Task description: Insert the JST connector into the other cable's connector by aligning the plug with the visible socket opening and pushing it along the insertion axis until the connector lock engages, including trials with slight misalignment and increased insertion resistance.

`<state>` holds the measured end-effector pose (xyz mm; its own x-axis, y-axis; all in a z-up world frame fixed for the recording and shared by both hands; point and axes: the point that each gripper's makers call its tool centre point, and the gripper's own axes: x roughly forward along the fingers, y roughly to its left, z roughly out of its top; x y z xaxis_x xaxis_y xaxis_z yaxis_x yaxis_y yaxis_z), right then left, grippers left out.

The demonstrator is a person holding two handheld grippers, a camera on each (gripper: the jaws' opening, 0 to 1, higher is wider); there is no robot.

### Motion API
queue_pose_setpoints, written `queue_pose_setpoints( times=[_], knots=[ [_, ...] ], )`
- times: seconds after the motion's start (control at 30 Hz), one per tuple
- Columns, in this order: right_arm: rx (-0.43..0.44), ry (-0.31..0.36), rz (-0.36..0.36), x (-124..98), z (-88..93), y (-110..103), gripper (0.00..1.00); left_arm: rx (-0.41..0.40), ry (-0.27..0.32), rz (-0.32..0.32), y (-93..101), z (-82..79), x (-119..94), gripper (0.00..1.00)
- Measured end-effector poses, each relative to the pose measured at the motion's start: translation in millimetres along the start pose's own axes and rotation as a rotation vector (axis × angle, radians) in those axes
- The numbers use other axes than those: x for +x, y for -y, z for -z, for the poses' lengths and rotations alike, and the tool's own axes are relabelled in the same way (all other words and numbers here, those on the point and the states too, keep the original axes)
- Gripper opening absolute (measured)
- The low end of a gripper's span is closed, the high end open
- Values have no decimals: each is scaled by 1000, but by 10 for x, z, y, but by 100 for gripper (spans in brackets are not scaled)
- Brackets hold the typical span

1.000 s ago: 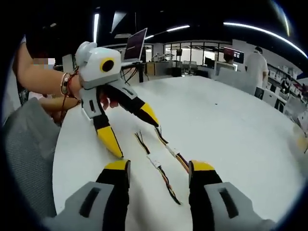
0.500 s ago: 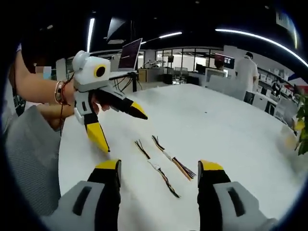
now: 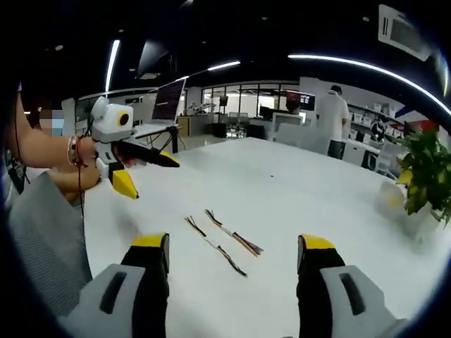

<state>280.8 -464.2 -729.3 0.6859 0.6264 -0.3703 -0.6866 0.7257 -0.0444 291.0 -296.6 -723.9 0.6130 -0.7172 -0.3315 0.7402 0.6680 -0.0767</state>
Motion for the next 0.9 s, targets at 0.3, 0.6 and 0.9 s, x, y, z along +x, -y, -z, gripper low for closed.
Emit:
queue_pose_setpoints(
  times=[0.3,0.6,0.9],
  knots=[
    [13,39,81,-354,-33,27,80,25,45,-63,11,-76,-458,84],
    [39,45,159,-641,74,70,83,20,75,-127,57,-52,-914,85],
    [61,40,180,-795,170,-47,86,21,92,-168,161,-7,-1249,87]
  ],
)
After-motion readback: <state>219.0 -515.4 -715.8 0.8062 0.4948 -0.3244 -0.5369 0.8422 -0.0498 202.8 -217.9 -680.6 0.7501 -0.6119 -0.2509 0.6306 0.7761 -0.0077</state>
